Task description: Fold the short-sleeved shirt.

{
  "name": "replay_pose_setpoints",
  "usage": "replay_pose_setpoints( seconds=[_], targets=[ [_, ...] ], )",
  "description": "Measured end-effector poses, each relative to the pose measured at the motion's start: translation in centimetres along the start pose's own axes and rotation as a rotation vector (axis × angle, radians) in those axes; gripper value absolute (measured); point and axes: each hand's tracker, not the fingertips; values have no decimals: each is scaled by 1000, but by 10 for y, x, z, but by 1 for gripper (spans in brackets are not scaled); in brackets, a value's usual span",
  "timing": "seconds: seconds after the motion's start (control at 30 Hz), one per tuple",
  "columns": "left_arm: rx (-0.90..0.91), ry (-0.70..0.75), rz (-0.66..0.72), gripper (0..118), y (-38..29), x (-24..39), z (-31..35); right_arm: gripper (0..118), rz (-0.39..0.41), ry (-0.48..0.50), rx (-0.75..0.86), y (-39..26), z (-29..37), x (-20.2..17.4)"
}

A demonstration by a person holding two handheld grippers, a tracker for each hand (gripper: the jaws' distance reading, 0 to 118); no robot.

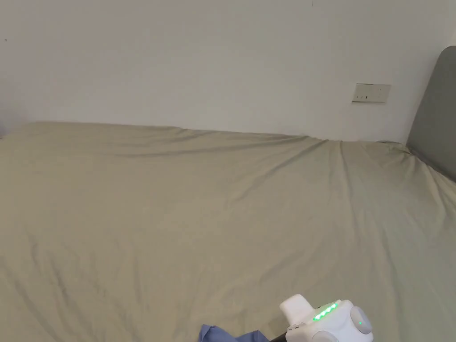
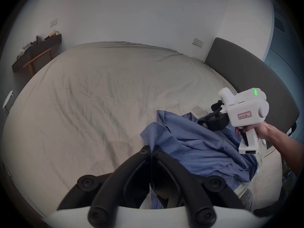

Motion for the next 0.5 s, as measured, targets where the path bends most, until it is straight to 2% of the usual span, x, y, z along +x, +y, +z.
replay_pose_setpoints(
  seconds=[0.07,0.1,0.13,0.17,0.2,0.27,0.3,0.33,0.37,0.43,0.5],
  targets=[
    [0,-27,6,0,0,0,-7,109,23,-32,9,-4,-13,-5],
    [-8,-47,14,0,0,0,-10,101,-14,-19,24,-5,-9,-1],
    [-26,-58,30,0,0,1,-14,89,-86,21,2,-4,-7,3],
    [-21,-55,43,0,-1,1,-16,54,-102,48,26,-6,-1,3],
    [-21,-54,47,0,-1,2,-17,5,-64,26,53,-8,7,2],
    [-19,-61,55,0,-1,3,-15,2,-40,70,131,-8,24,-8],
    [-14,-65,57,0,-1,4,-12,2,11,-103,125,-9,28,-17],
    [-8,-66,56,0,0,5,-9,2,51,-76,91,-10,26,-18],
    [-2,-67,52,0,2,7,-5,2,26,16,62,-13,26,-18],
    [14,-69,37,0,6,7,5,2,-23,-24,107,-15,40,-15],
    [50,-76,23,0,12,3,20,2,-154,26,161,-14,65,-2]
  ],
)
